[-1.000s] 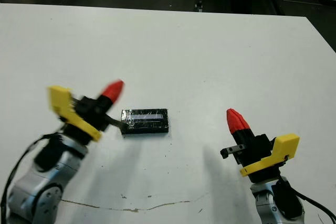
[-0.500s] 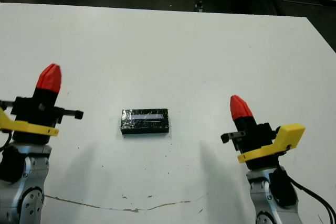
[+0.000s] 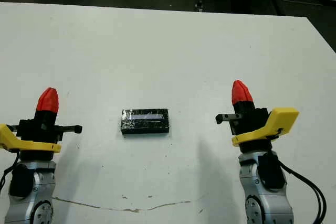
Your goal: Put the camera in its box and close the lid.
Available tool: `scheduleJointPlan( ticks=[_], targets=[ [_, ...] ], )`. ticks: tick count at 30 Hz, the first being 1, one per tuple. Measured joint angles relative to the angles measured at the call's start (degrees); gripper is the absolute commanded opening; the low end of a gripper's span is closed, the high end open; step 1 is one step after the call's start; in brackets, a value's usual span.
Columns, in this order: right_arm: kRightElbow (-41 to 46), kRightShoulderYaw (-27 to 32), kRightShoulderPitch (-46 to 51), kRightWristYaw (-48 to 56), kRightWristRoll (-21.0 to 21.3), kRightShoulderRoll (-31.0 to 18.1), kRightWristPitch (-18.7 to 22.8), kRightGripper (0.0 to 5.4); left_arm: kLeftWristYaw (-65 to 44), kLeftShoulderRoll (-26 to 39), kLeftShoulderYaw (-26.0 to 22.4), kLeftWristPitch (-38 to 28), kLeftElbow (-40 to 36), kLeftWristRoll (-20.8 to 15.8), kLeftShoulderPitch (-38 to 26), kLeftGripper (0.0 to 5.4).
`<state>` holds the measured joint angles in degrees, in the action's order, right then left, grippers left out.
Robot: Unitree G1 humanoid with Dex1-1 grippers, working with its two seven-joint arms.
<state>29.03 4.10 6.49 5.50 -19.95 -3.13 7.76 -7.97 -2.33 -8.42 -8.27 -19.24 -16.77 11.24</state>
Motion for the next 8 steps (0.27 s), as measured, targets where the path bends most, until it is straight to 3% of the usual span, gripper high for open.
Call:
scheduleJointPlan(
  ticks=[8],
  targets=[
    [-0.1, -0.2, -0.3, 0.2, -0.1, 0.5, 0.1, 0.00, -0.1, 0.2, 0.3, 0.0, 0.2, 0.2, -0.4, 0.01]
  ],
)
